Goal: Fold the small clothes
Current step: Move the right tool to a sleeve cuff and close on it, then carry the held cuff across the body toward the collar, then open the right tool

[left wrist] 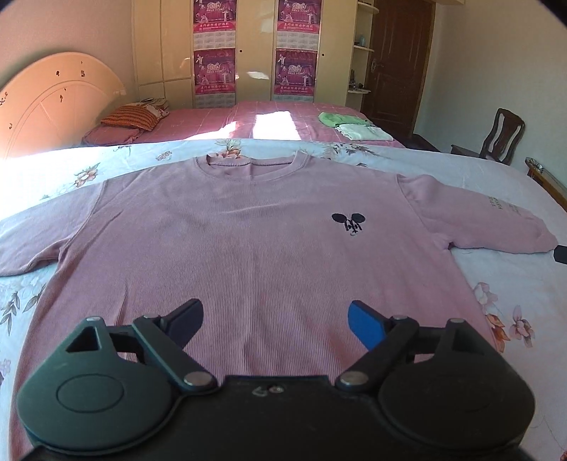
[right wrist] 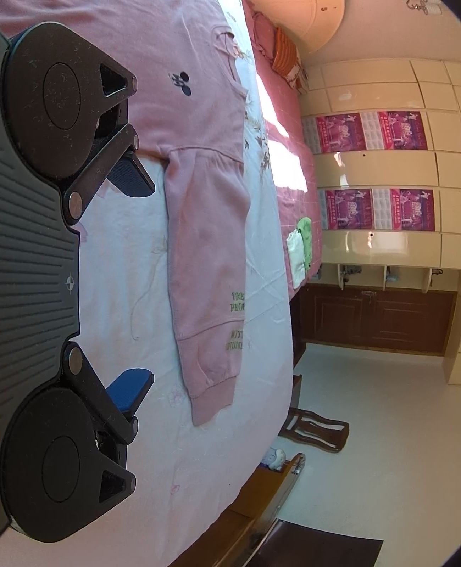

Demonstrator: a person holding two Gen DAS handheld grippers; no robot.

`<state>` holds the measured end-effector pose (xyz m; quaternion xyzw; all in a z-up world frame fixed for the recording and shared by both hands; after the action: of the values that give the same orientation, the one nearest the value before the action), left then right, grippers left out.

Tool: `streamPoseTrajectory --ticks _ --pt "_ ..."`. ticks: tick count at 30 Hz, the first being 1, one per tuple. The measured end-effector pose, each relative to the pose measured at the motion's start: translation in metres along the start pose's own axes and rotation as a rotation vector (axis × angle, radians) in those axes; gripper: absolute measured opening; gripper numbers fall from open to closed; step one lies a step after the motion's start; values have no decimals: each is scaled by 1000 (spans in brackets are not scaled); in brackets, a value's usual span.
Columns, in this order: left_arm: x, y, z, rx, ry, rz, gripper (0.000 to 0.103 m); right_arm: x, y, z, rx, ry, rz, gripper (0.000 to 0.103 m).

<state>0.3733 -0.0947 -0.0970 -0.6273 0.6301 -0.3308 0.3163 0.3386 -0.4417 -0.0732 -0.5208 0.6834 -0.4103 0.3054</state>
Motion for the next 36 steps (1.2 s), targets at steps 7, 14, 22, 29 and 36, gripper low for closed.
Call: streamPoseTrajectory --ticks 7,14,22,29,36 --pt "9 -2 43 -28 -18 -3 72 38 3 58 -22 50 68 76" --pt "19 1 65 -53 -27 4 70 125 9 108 -56 120 367 50" --pt "22 8 72 -85 -47 11 70 198 12 140 -54 88 689 49" --pt "18 1 73 -79 -68 22 73 206 -14 120 36 75 592 7" --pt "-2 -1 73 -84 -103 13 78 201 -2 115 -12 137 439 7"
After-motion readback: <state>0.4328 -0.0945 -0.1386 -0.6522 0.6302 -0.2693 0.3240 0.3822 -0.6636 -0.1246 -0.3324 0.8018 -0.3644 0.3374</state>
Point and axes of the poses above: each gripper's, at about its wrist camera, not at the fingertips, and z roughly the way its jaws point, x to its right, y to its underside, the point moved 4 cm from there along z, roughly the way its jaws point, and after that the axes turned 9 degrees about x, right-handed, at the moved point
